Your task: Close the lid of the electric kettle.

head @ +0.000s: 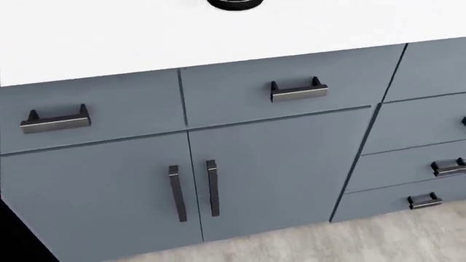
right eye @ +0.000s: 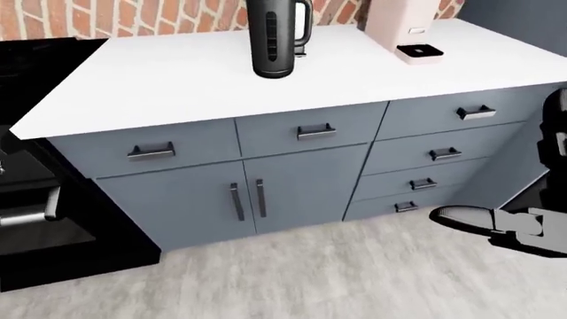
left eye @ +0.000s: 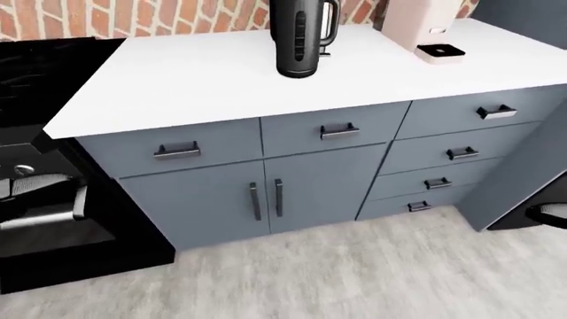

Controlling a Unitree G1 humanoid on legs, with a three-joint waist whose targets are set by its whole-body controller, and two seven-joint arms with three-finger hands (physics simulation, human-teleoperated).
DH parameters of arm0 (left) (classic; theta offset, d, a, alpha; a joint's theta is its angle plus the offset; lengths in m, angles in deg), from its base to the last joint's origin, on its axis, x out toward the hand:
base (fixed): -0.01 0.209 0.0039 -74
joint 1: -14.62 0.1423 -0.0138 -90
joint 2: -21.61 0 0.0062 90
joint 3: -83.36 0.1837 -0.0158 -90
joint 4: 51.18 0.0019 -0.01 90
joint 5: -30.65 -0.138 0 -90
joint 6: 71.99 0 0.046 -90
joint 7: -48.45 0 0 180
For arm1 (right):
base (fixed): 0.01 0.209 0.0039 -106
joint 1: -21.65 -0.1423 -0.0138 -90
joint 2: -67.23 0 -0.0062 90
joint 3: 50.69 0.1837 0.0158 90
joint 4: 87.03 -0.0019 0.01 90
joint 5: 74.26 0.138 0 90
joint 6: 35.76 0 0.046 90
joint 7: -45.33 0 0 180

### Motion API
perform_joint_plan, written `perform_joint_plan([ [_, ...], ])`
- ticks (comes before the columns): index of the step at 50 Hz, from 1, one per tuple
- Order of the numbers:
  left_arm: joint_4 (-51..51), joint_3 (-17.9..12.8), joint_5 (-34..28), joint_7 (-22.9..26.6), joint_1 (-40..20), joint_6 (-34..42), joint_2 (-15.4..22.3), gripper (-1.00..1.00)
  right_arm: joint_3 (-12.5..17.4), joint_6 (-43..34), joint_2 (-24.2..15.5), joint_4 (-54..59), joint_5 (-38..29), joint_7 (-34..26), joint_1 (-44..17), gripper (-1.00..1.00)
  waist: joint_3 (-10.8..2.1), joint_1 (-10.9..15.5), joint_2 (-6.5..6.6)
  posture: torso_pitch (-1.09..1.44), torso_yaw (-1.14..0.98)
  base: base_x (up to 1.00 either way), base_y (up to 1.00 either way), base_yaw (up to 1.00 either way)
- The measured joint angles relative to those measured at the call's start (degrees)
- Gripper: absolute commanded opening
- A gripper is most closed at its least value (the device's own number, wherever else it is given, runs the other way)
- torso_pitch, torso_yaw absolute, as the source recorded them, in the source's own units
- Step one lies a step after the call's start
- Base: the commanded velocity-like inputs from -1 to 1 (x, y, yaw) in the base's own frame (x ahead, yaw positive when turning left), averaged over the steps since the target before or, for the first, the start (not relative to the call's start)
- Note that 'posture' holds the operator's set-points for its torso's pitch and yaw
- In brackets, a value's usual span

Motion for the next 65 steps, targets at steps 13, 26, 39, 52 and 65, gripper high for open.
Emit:
perform_joint_plan([
  [13, 1.36, -1.07, -0.02, -1.04, 0.62, 0.70, 0.04, 1.00, -0.91, -0.28, -0.19, -1.24, 1.12, -0.39, -0.35, 1.00, 0.56, 0.24, 5.64, 0.00, 0.00, 0.39, 0.00, 0.00],
  [26, 0.89, -0.19, -0.82, -0.15, -0.01, 0.15, -0.40, 1.00, -0.12, 0.33, 0.00, -0.61, 0.83, 0.33, -0.73, 1.00, 0.32, 0.71, 0.63, 0.00, 0.00, 0.35, 0.00, 0.00],
  [39, 0.96, -0.08, -0.91, -0.12, -0.02, -0.46, -0.32, 1.00, -0.69, 0.20, 0.75, -0.96, 0.27, 0.03, -0.75, 1.00, 0.08, -0.18, 4.71, 0.00, 0.00, 0.25, 0.00, 0.00],
  [52, 0.81, 0.13, -3.07, 0.88, -0.26, -0.75, -1.23, 1.00, 0.19, 0.88, 0.28, -1.09, 0.67, 0.24, -1.10, 1.00, -1.13, 0.65, 0.64, 0.00, 0.00, 0.17, 0.00, 0.00],
  [65, 0.52, 0.09, -2.22, 0.38, -0.41, 0.34, -0.72, 1.00, -0.12, 0.87, 0.58, -0.97, 0.24, -0.42, -0.56, 1.00, 0.56, -0.62, 2.30, 0.00, 0.00, 0.00, 0.00, 0.00],
])
